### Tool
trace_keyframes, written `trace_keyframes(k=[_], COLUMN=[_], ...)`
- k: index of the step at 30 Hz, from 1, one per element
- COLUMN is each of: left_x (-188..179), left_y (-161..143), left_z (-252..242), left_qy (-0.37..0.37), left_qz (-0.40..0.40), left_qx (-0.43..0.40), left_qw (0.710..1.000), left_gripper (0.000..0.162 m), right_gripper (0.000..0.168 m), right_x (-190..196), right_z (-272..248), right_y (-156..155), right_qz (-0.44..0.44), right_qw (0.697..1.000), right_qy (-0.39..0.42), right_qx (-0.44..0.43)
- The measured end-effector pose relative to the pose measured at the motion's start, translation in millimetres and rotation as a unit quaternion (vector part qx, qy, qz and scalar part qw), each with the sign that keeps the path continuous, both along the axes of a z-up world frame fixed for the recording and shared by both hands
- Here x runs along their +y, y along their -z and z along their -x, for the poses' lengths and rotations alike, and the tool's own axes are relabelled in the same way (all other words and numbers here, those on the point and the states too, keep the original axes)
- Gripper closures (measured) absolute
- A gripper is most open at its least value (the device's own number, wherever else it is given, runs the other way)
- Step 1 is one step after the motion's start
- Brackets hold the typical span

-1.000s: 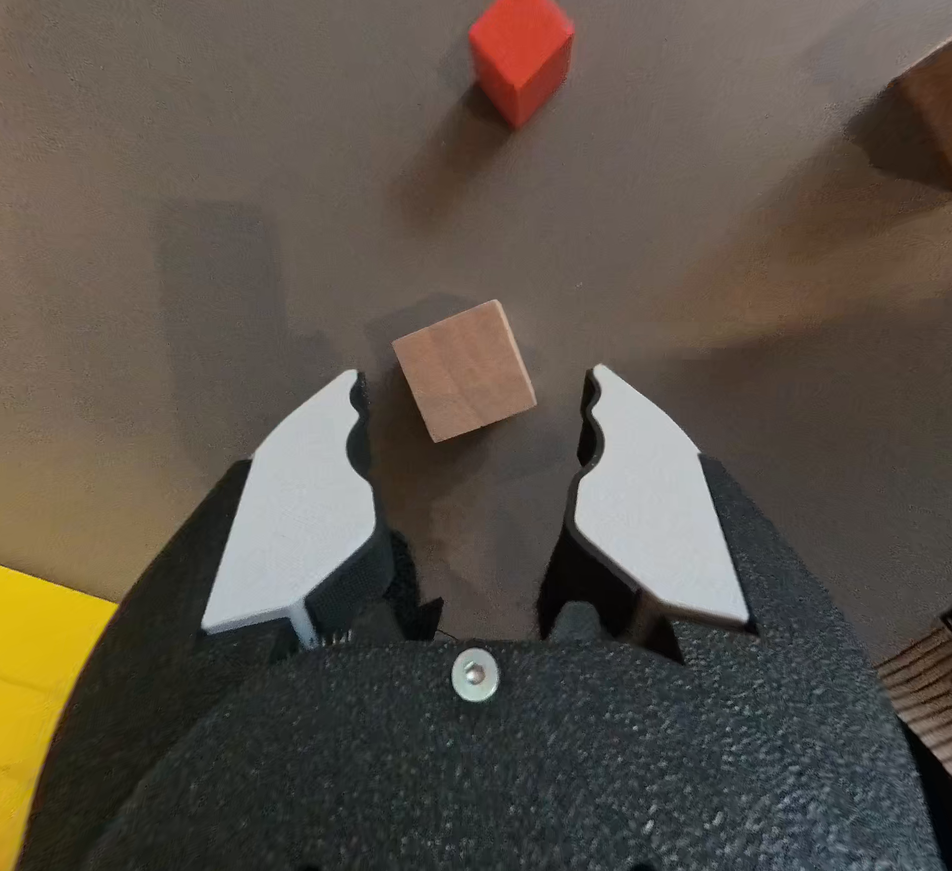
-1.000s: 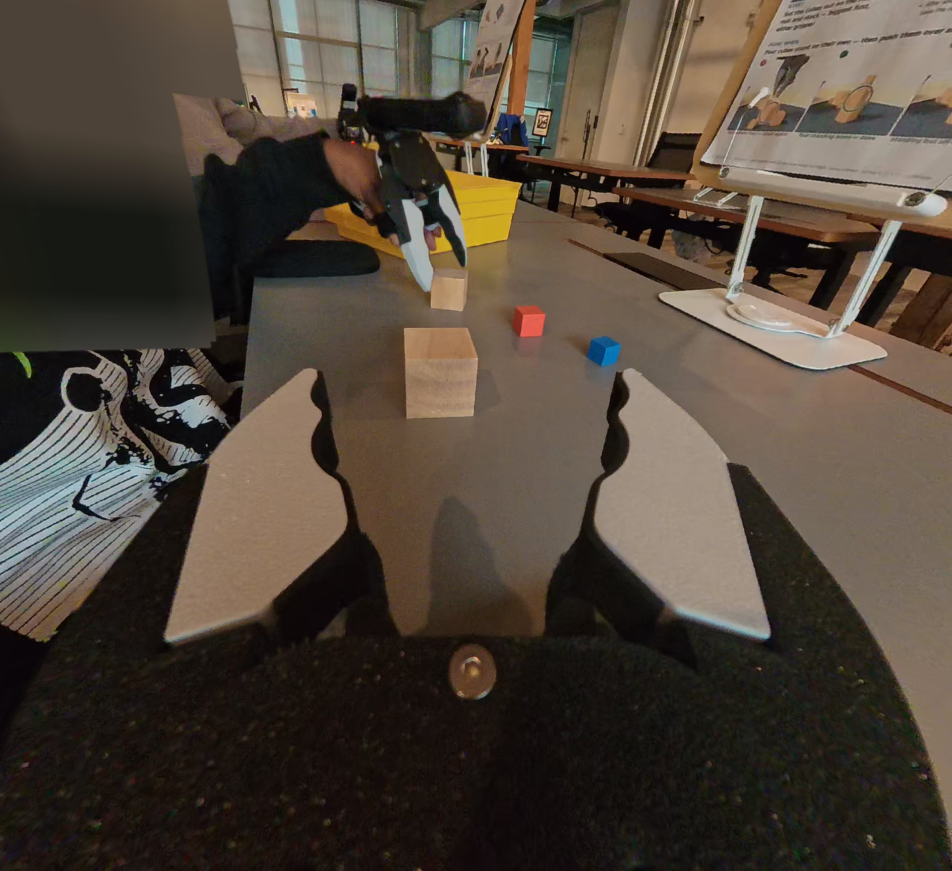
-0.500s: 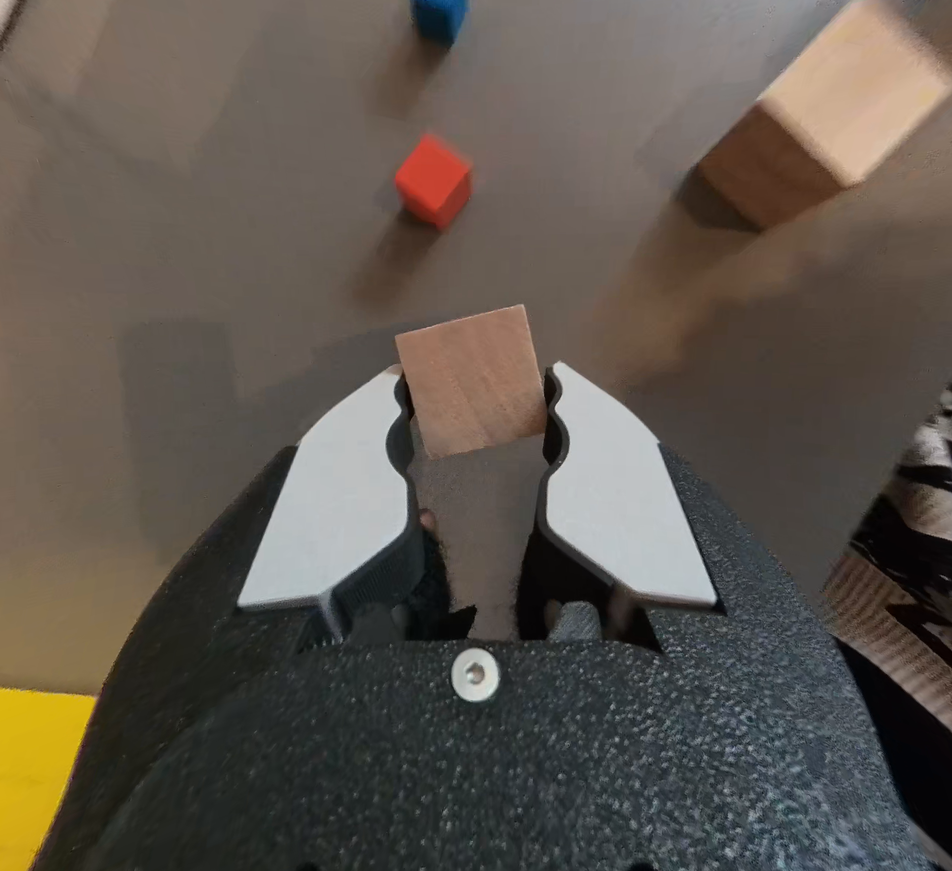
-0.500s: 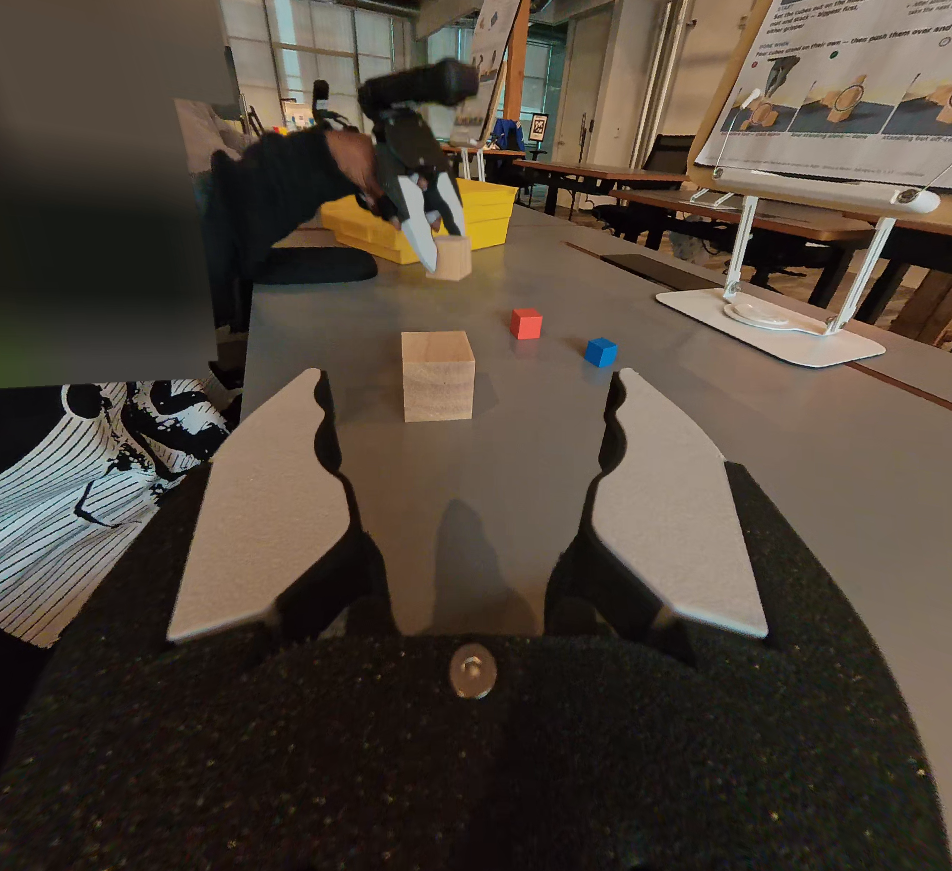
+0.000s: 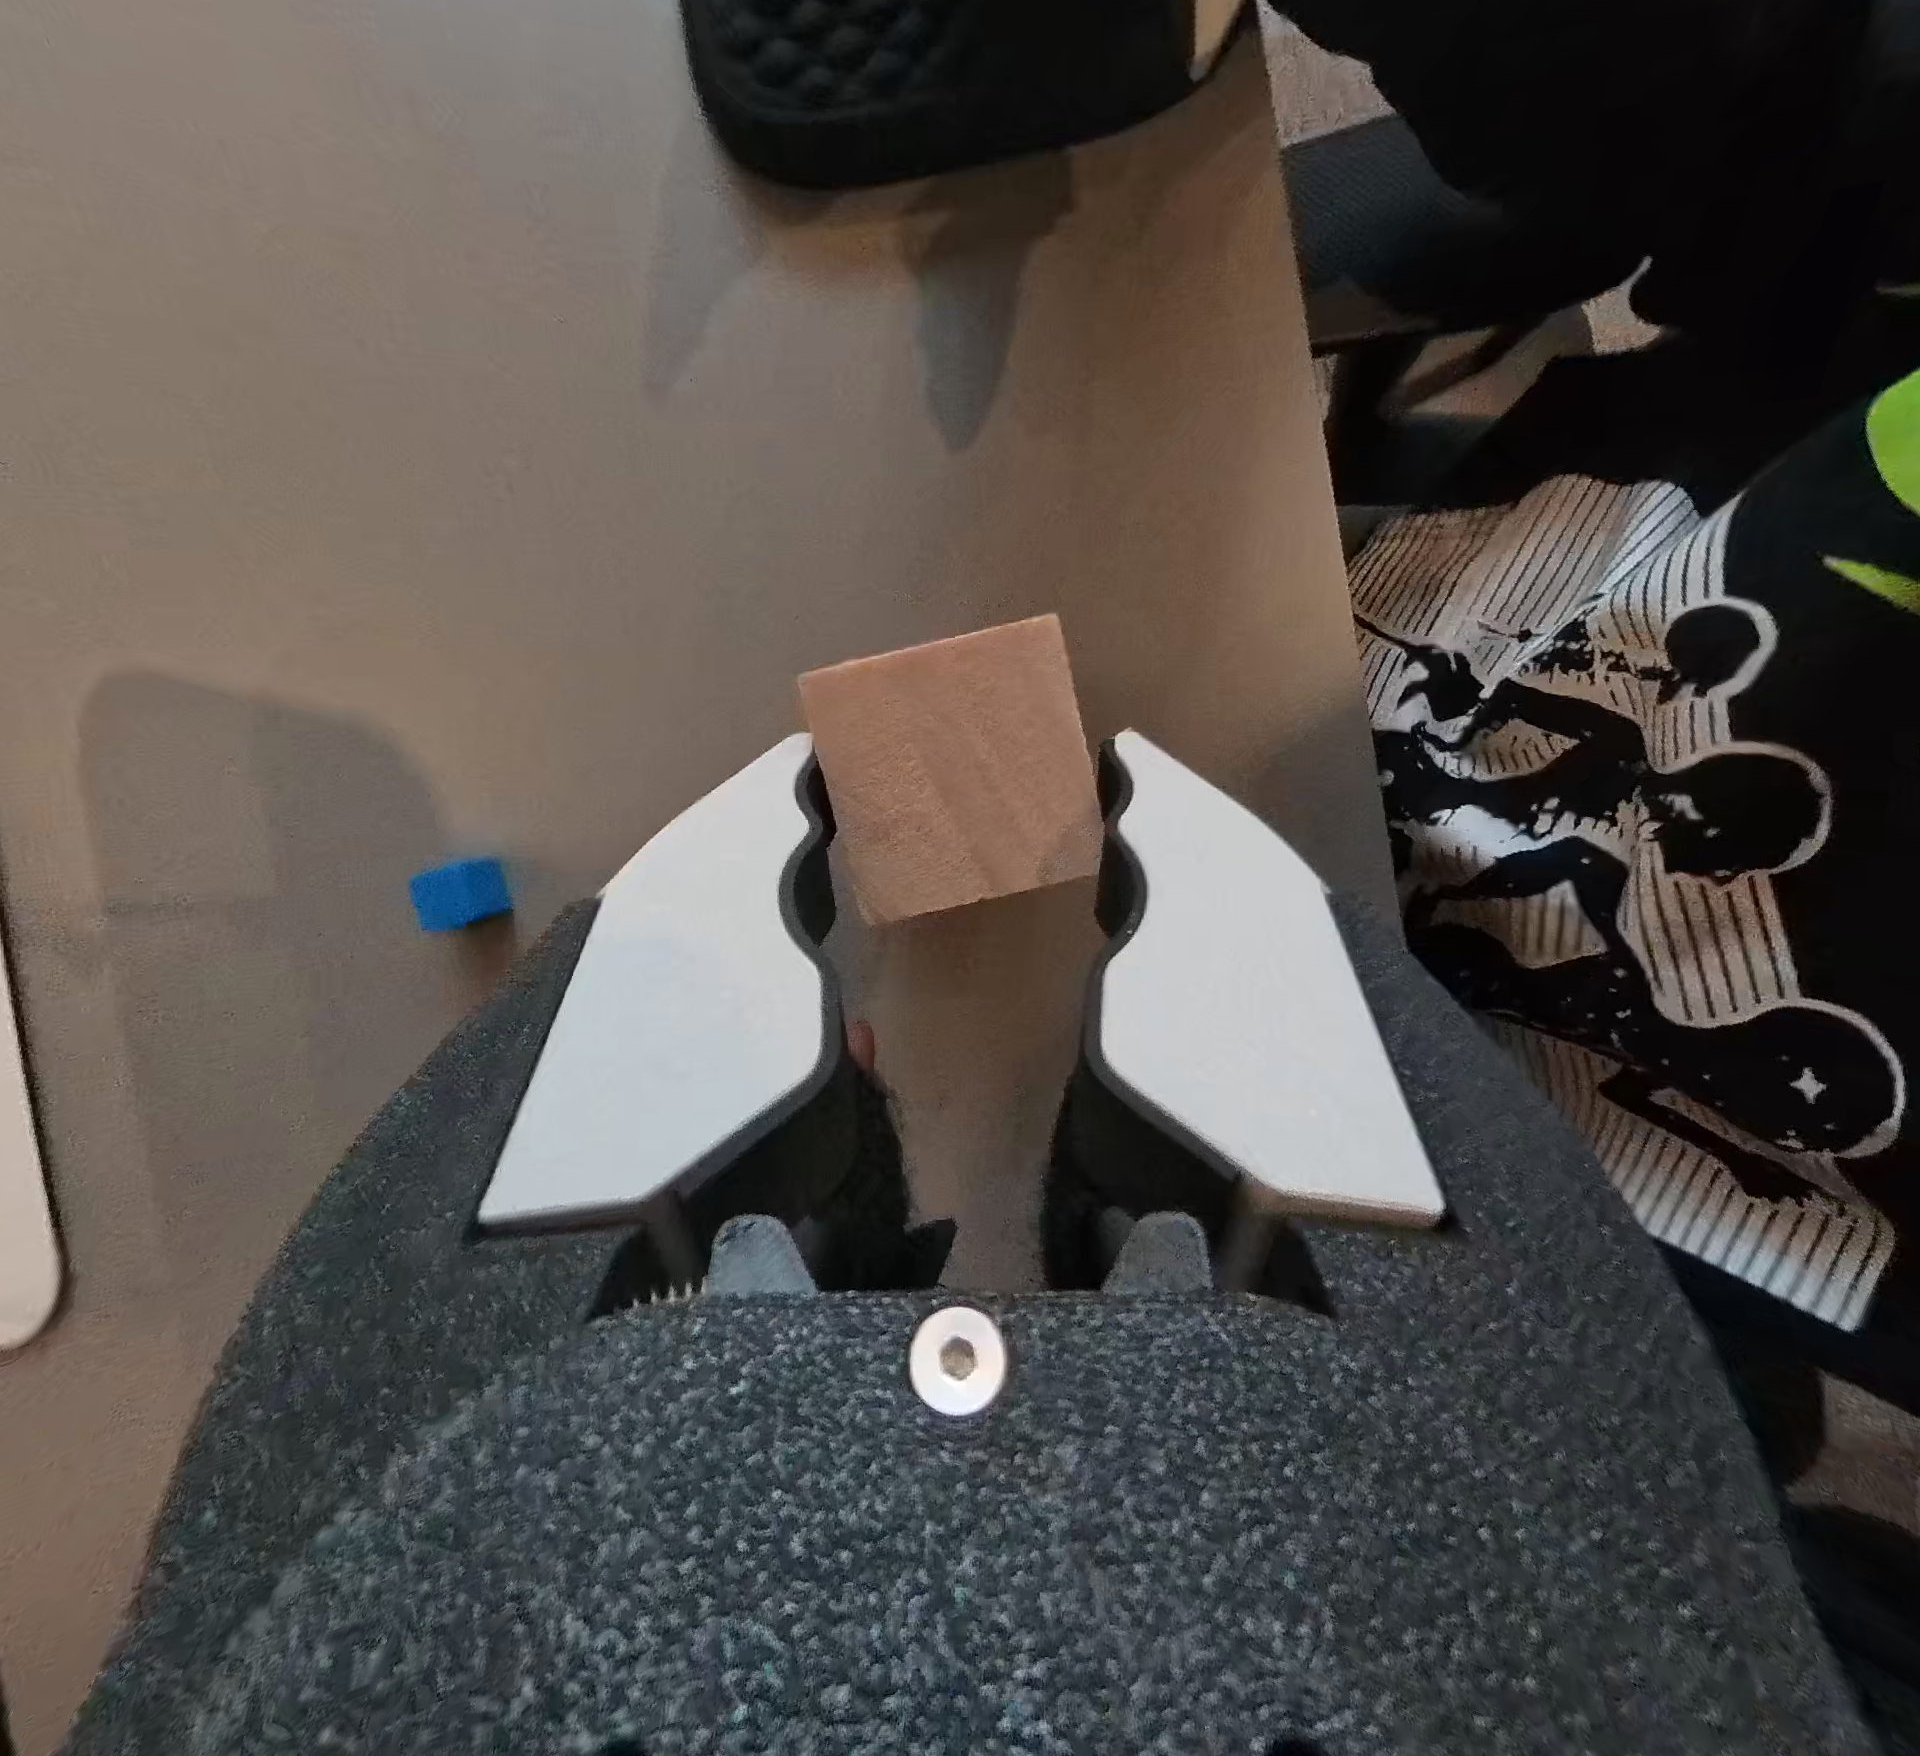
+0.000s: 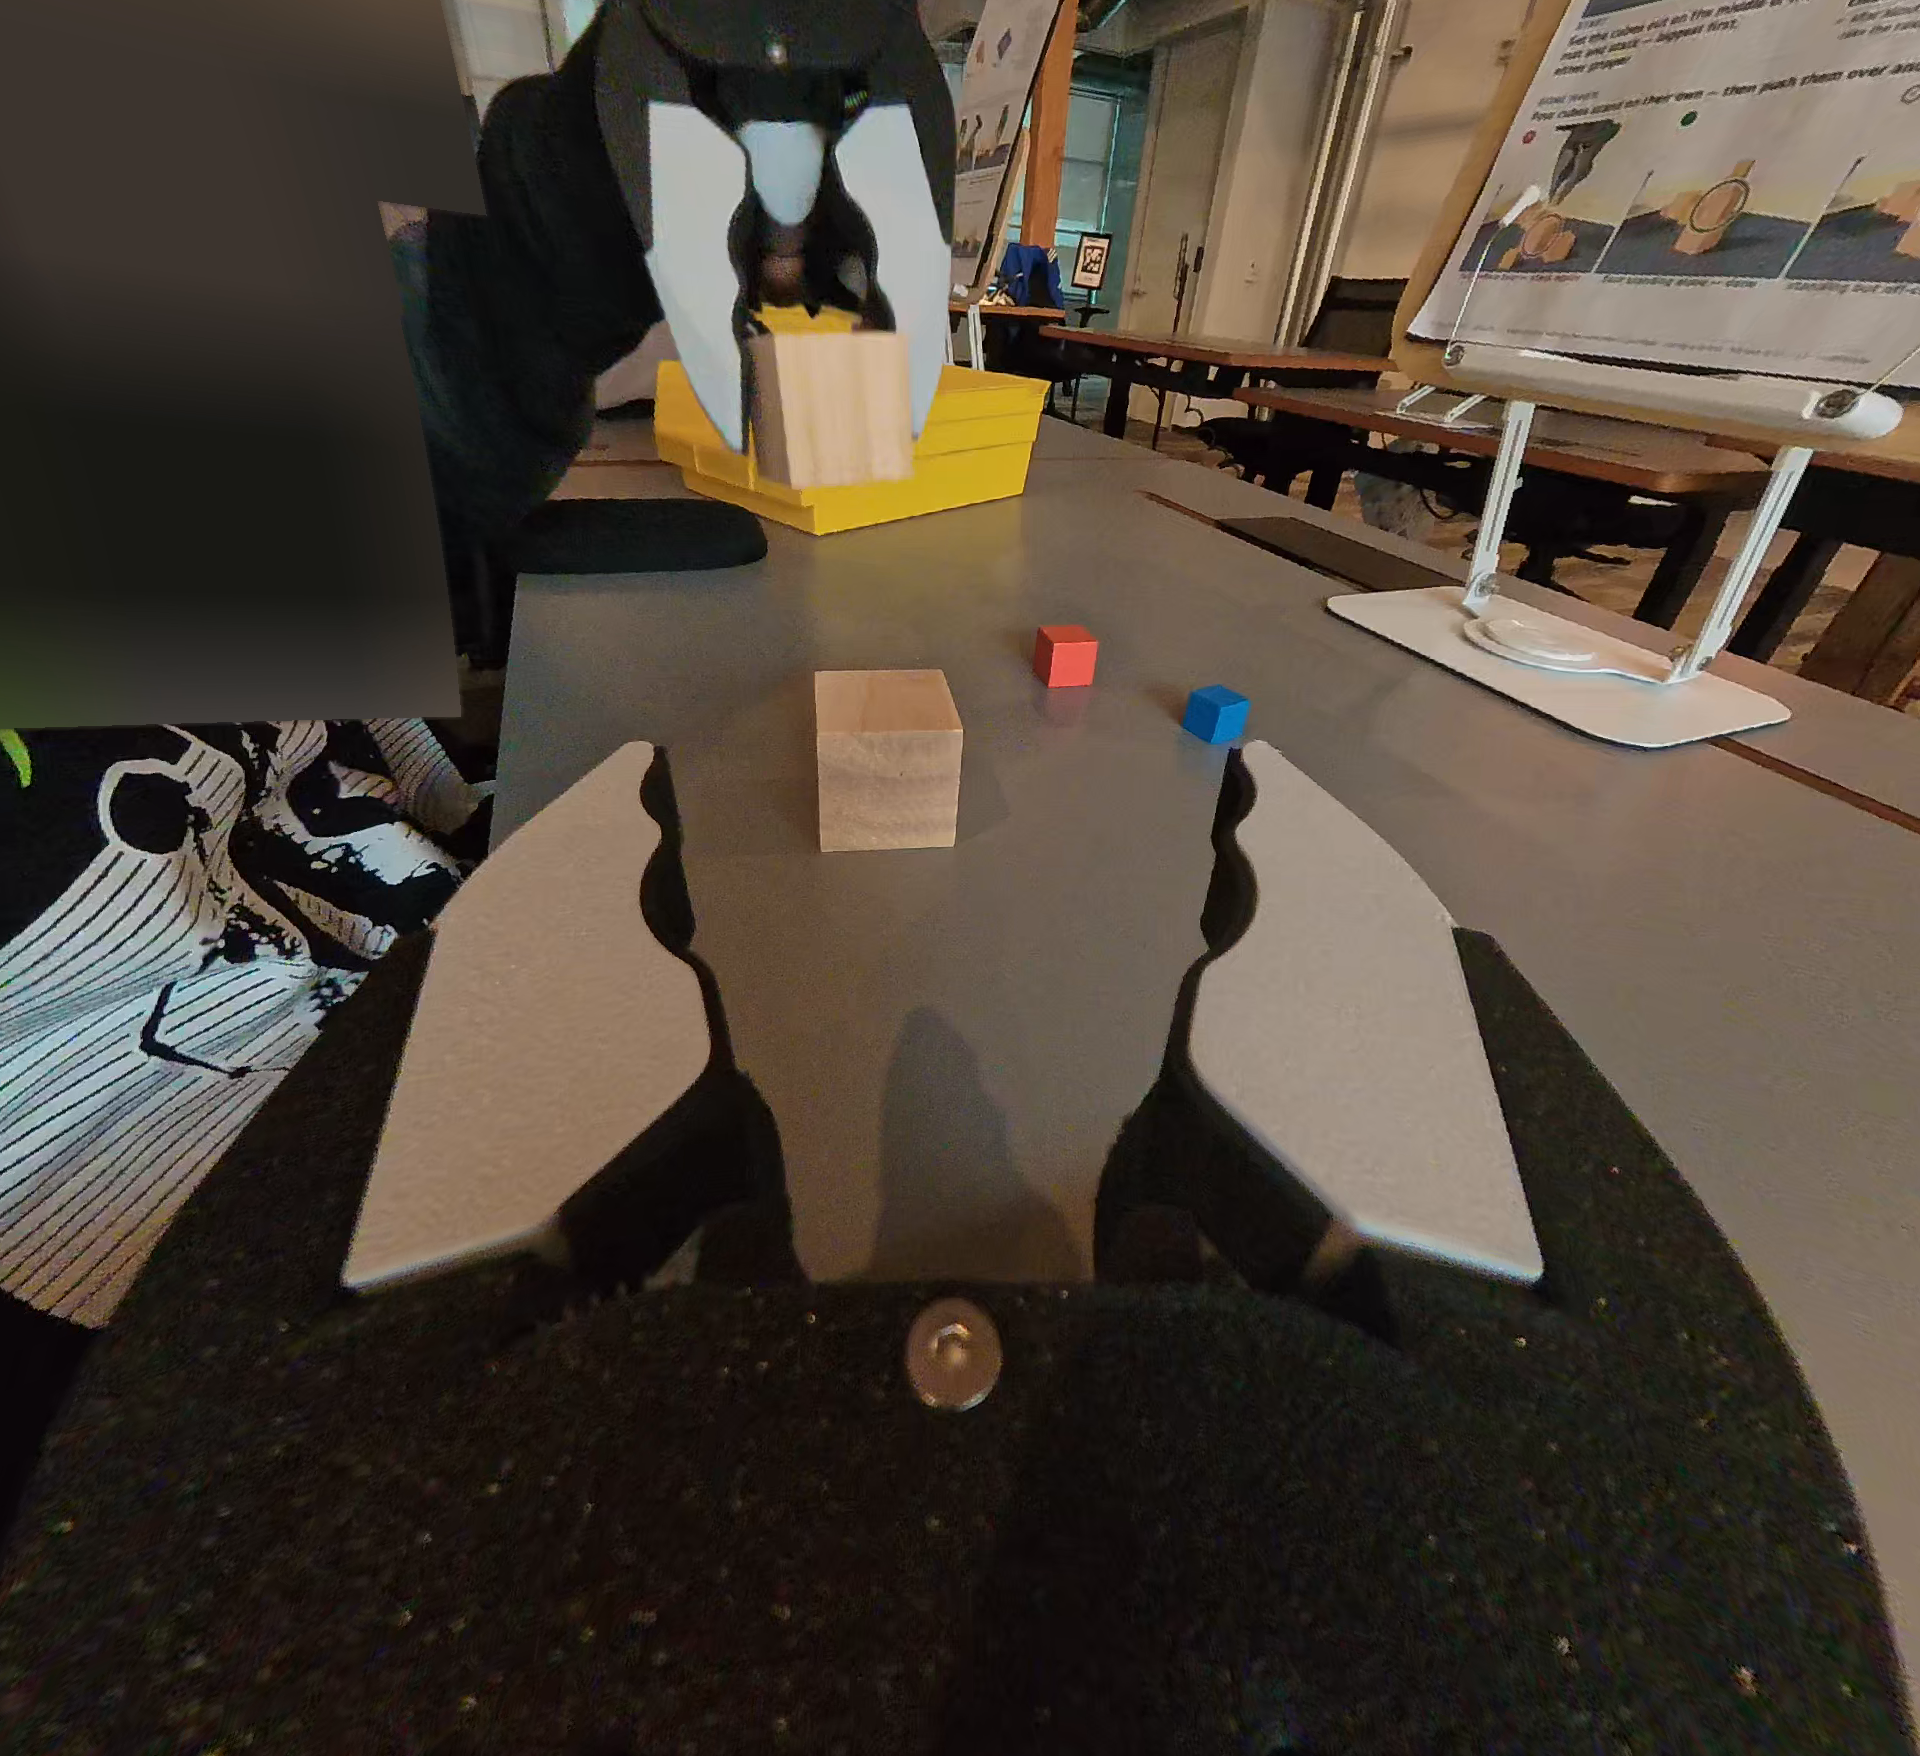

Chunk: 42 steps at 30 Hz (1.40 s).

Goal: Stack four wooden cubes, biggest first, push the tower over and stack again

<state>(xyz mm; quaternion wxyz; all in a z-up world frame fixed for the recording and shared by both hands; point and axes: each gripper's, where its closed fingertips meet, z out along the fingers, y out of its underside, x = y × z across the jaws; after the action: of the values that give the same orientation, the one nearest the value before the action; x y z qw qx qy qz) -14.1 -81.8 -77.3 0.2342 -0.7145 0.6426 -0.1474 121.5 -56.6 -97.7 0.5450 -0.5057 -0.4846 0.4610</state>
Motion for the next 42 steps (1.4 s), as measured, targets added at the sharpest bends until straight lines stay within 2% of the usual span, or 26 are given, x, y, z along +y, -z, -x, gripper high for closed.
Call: trace_keyframes(k=[7, 10, 22, 42], left_x=[11.1, 9.8, 14.3, 16.8], left_y=[49.2, 60.4, 71.6, 75.5], left_z=[-0.3, 0.6, -0.8, -4.1], left_qy=[0.03, 0.053, 0.115, 0.133], left_qz=[0.011, 0.013, 0.008, 0.026], left_qx=[0.109, 0.133, 0.124, 0.09], left_qw=[0.993, 0.99, 0.986, 0.987], left_gripper=[0.114, 0.114, 0.114, 0.113], right_gripper=[0.071, 0.071, 0.072, 0.074], right_x=[-0.5, -0.5, -0.3, -0.4], right_z=[0.3, 0.4, 0.3, -1.2], right_y=[0.2, 0.3, 0.0, -1.7], right_qz=[-0.001, 0.0, -0.001, -0.004], right_qw=[1.0, 1.0, 1.0, 1.0], right_qy=[-0.002, -0.002, -0.002, -0.001], right_qx=[-0.001, -0.002, 0.0, 0.006])
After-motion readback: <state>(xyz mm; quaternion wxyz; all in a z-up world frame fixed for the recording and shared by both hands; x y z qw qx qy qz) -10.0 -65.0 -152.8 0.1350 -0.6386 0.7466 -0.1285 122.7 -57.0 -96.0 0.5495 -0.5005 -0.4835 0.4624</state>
